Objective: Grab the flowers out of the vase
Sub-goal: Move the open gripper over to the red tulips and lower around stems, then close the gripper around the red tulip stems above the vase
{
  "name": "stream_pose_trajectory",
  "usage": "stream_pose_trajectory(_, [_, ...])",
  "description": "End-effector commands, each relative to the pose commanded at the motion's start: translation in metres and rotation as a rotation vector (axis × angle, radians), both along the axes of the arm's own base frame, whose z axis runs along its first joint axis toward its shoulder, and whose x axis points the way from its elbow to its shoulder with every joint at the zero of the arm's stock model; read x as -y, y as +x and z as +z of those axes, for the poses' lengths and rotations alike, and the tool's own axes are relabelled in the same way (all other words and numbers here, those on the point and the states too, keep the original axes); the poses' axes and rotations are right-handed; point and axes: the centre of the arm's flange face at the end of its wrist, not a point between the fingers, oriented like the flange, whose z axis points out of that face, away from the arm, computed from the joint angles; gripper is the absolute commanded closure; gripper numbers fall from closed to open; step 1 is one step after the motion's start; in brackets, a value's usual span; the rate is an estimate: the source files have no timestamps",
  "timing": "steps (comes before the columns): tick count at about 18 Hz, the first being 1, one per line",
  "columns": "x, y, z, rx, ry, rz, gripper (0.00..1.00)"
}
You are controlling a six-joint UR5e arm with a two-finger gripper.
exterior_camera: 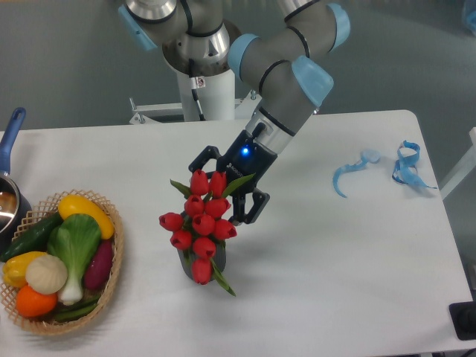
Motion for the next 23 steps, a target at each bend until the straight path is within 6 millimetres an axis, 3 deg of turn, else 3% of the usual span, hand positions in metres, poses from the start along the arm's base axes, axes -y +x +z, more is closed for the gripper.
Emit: stream_pose_trajectory(23, [-0.004, -0.014, -0.005, -0.002, -0.007, 0.010, 0.00])
